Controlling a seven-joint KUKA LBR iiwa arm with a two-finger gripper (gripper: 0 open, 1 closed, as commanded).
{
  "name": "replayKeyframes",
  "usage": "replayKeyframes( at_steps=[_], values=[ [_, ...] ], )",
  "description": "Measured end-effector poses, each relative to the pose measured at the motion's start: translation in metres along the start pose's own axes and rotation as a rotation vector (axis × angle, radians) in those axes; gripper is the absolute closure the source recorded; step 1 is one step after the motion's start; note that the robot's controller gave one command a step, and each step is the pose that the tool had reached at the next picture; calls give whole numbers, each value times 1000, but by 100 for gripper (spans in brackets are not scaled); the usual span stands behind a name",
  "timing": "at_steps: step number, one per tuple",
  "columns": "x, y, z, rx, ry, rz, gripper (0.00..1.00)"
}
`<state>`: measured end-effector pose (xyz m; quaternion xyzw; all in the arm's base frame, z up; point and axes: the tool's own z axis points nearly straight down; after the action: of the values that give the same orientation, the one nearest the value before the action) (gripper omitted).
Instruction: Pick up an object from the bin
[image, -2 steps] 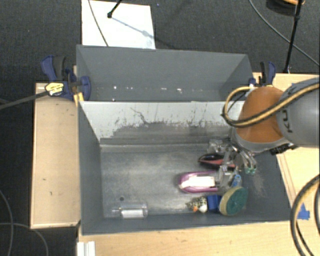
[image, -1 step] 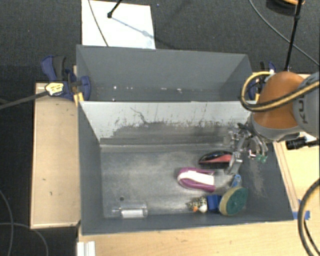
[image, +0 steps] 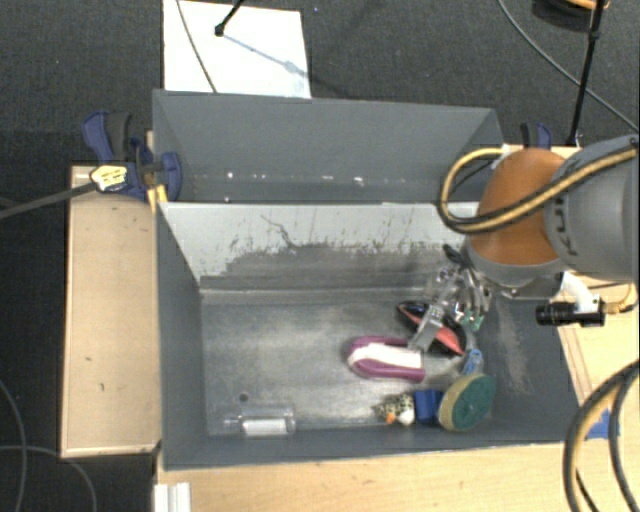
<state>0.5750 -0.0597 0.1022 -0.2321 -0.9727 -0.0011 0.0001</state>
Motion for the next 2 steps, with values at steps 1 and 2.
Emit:
replayKeyframes(
  at_steps=[1,2],
  values=[
    [-17,-27,30,2,7,238,0],
    [-46,-49,31,0,-5,304,0]
  ],
)
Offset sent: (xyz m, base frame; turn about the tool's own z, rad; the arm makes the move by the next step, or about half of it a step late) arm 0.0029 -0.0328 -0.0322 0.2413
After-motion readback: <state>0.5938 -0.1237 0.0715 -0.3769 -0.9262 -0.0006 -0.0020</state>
